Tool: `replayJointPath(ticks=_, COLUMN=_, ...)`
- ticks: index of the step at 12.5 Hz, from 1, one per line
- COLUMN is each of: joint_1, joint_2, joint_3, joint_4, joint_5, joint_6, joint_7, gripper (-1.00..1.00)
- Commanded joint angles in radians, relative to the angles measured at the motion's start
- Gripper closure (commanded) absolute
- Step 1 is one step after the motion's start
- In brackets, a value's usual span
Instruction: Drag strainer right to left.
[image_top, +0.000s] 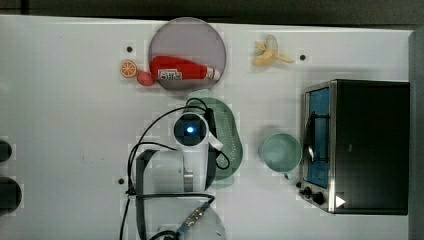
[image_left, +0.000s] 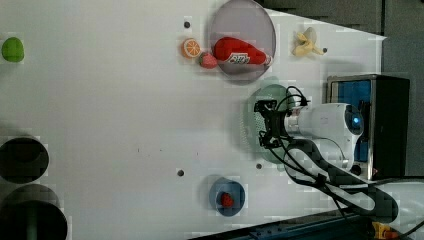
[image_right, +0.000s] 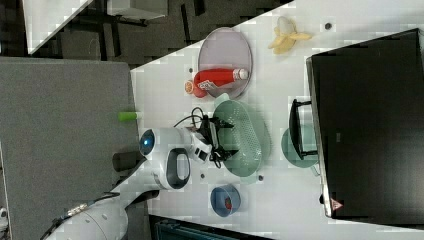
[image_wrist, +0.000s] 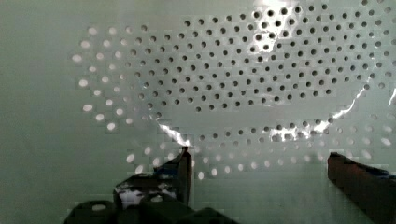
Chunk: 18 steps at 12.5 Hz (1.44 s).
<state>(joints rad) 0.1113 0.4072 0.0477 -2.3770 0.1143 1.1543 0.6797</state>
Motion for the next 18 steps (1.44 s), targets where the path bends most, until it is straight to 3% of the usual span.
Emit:
replayJointPath(ticks=1, joint_1=0.087, joint_2=-0.023, joint_3=0.027, joint_4=-0.01, joint_5=0.019, joint_6=0.003, joint_7=0.175, gripper=-1.0)
replayJointPath(ticks=6, joint_1=0.201, joint_2=-0.011, joint_3=0.045, joint_4=0.024, joint_5=0.019, joint_6=-0.013, joint_7=0.392, gripper=-1.0)
replayJointPath(ticks=18, joint_1=0.367, joint_2=0.139, joint_3=0.047, joint_4=0.292, joint_5=0.084, joint_6=-0.109, joint_7=0.473, gripper=-1.0)
